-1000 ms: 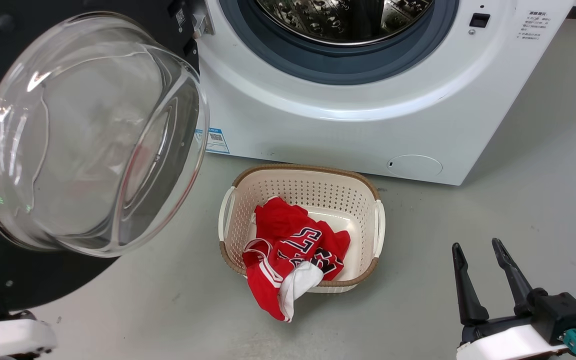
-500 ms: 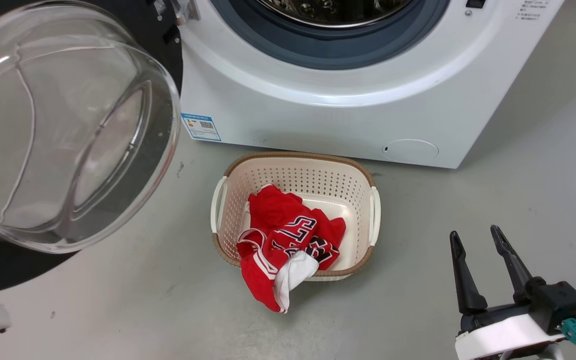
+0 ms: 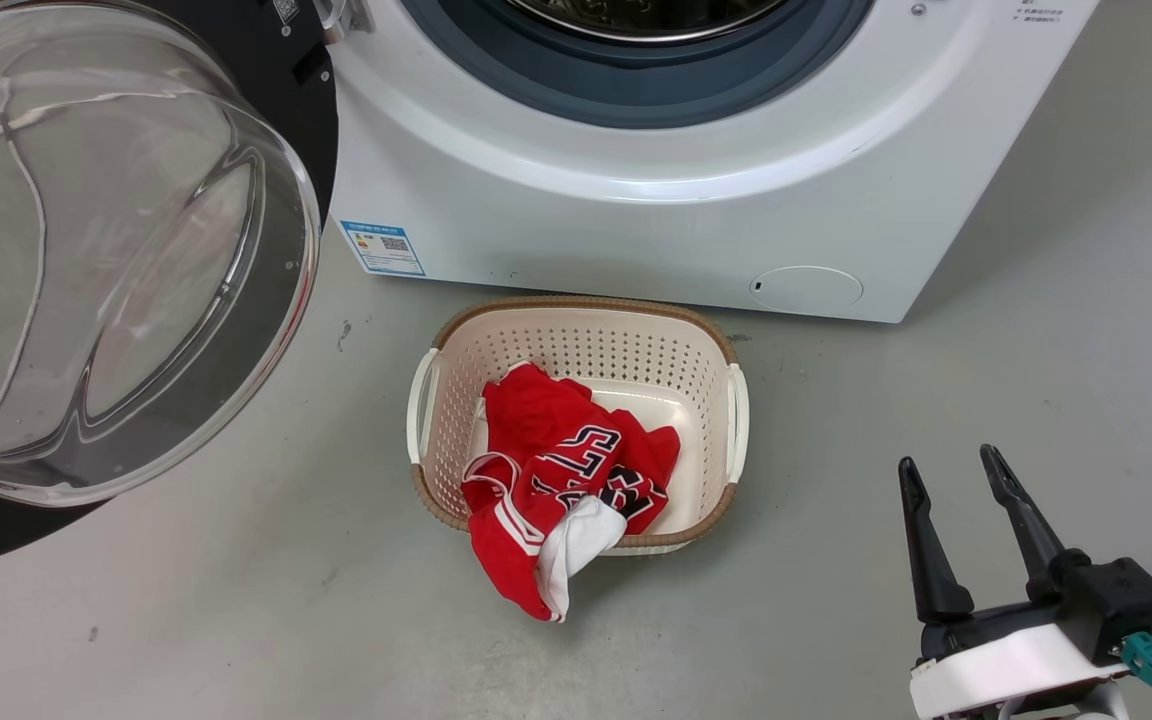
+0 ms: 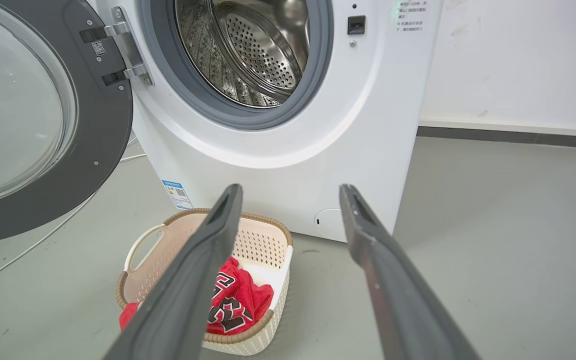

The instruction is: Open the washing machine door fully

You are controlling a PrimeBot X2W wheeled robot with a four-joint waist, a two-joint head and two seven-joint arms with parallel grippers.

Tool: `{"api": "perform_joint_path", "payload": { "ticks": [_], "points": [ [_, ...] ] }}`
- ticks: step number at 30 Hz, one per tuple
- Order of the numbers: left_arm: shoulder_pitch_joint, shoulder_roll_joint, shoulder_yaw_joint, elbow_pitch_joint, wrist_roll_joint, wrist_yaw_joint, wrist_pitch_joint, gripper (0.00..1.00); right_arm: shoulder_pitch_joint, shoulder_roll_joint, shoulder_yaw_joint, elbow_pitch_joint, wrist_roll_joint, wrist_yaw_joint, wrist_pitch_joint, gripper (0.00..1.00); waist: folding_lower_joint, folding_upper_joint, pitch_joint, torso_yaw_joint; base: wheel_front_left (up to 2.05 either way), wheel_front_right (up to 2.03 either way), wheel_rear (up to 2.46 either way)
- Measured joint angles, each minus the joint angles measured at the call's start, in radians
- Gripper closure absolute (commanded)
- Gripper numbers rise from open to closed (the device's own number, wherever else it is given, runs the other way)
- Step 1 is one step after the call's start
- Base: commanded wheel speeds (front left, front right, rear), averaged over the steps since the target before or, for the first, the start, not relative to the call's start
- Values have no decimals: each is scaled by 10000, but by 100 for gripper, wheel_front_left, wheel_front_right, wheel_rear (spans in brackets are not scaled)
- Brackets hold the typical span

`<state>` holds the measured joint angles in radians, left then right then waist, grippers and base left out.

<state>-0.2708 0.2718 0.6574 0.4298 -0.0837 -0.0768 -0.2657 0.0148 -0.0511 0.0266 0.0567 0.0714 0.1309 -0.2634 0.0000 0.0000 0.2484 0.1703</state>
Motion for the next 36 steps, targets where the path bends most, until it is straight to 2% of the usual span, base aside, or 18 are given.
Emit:
{"api": "perform_joint_path", "payload": {
  "ticks": [12,20,28,36],
  "points": [
    [214,-29,-38,-79,236,-291,2,100,65,0,104,88,244,0,0,0,0,0,-510,-22,0,0,0],
    [1059,-619,-458,-1411,314,-458,27,100,317,0,50,33,575,0,0,0,-1,0,-1197,-33,0,0,0],
    [2134,-1532,-1693,-3434,529,-512,27,100,460,0,-12,-115,673,0,0,0,-1,0,-1686,-87,0,0,0],
    [3020,-2088,-3521,-4729,715,-520,27,100,586,2,-86,-282,690,0,0,0,-1,0,-1936,-463,0,0,0]
  ]
}}
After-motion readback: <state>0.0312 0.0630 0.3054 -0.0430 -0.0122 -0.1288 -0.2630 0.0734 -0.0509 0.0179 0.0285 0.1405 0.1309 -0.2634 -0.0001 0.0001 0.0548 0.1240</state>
